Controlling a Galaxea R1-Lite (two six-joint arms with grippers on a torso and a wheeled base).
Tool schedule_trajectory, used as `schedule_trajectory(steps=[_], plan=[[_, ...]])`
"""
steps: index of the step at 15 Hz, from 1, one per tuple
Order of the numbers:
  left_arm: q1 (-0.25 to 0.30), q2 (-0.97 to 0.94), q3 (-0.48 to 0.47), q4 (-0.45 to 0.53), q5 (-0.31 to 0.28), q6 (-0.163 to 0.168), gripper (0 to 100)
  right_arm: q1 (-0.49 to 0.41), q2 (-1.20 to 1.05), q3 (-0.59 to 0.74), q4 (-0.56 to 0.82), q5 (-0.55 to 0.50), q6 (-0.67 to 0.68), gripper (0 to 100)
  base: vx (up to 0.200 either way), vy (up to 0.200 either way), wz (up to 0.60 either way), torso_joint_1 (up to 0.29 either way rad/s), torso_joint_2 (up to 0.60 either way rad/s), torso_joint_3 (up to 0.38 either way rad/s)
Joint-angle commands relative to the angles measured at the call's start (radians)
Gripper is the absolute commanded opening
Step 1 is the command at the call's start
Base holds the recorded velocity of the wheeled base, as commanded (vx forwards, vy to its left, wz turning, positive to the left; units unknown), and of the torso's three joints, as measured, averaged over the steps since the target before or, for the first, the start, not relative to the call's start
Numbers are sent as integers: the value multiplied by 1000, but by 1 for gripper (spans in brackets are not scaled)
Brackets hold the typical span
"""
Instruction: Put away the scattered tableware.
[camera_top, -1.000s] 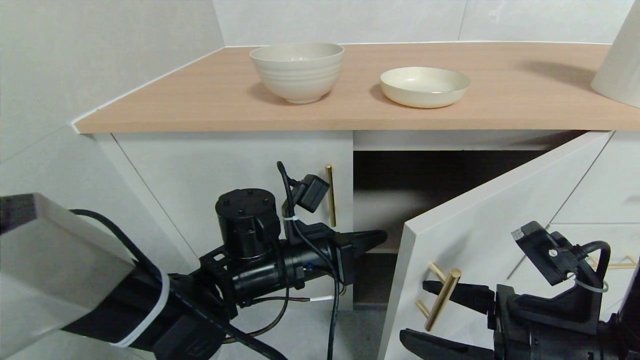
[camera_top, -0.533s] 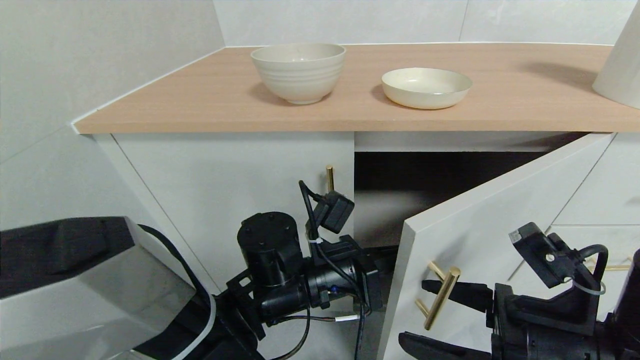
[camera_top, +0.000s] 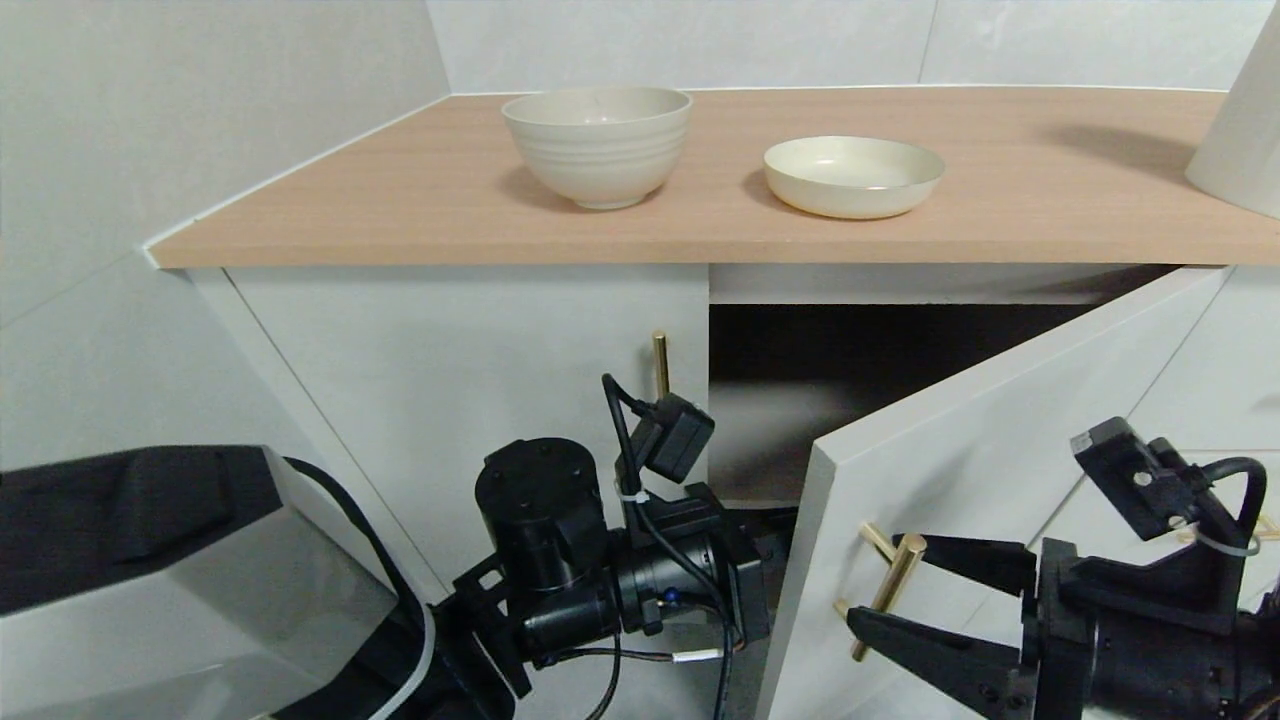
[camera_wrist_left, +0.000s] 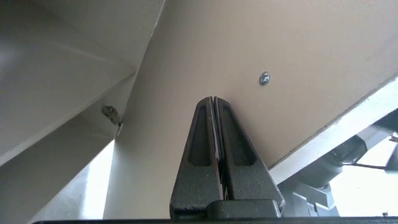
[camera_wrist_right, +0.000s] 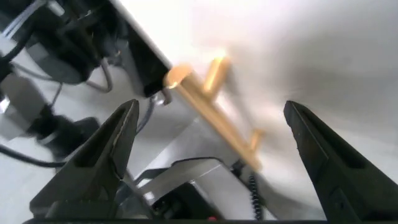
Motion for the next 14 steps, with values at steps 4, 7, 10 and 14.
schedule_trajectory(steps=[4,7,10,14], plan=[[0,-7,0,7,-1,-1,0,-63,-369,-284,772,-3,-121,100,0,0,0,0,0,0],[1,-18,-5,37,-1,-7,0,-63,-434,-376,947,3,-122,100,0,0,0,0,0,0],[0,-39,-28,109,-1,-6,0,-63,-437,-374,947,5,-124,100,0,0,0,0,0,0],[0,-52,-66,184,-1,-7,0,-62,-441,-373,948,6,-124,100,0,0,0,0,0,0]])
